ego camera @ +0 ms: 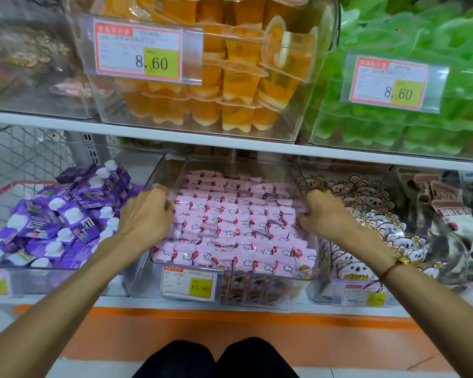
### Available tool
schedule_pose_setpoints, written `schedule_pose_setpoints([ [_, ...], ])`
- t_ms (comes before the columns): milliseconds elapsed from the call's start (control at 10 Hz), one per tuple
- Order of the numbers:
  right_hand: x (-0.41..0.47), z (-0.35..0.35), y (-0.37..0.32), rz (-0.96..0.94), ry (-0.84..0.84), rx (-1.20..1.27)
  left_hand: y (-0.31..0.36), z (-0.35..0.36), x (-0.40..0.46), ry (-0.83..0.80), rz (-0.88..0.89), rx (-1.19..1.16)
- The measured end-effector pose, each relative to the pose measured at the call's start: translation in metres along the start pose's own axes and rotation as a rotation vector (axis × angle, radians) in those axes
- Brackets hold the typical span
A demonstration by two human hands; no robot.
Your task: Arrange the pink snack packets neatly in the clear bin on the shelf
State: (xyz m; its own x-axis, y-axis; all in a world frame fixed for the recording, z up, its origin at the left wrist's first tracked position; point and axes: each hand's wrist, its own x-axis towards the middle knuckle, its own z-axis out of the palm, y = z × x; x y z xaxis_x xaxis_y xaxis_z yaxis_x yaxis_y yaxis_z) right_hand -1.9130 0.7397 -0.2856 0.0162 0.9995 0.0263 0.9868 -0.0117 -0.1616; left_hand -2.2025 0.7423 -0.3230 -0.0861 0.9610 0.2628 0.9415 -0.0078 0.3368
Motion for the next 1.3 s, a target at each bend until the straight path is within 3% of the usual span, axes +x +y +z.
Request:
schedule_pose_setpoints([
  [100,-0.009,-0.006,-0.003,0.012,0.005,-0.087,0.001,-0.002,0.001,-0.022,-0.018,0.017],
  [200,-0.038,-0.009,-0.008,-0.197,0.403,-0.135,0.002,-0.004,0.000,-0.031,-0.031,0.005],
  [300,-0.077,0.002,-0.017,-0.493,0.208,-0.104,0.002,-0.003,0.000,-0.041,-0.032,0.014],
  [400,-0.087,0.024,-0.007,-0.527,-0.022,-0.265,-0.002,-0.001,-0.003,-0.040,-0.020,0.007],
  [600,-0.063,0.027,-0.003,-0.586,0.049,-0.305,-0.005,0.002,-0.005,-0.011,-0.024,0.029],
  [800,-0.062,0.044,-0.005,-0.576,-0.009,-0.261,-0.009,0.007,-0.018,-0.039,-0.031,0.021],
  [1000,-0.062,0.051,0.003,-0.598,0.064,-0.148,-0.012,0.005,-0.025,-0.045,-0.027,-0.066],
  [1200,-0.066,0.040,0.001,-0.624,0.012,-0.106,-0.005,-0.011,-0.034,-0.095,-0.087,-0.187],
  [1300,-0.089,0.015,0.012,-0.562,0.202,0.206,-0.021,-0.036,-0.079,0.149,-0.021,-0.362],
])
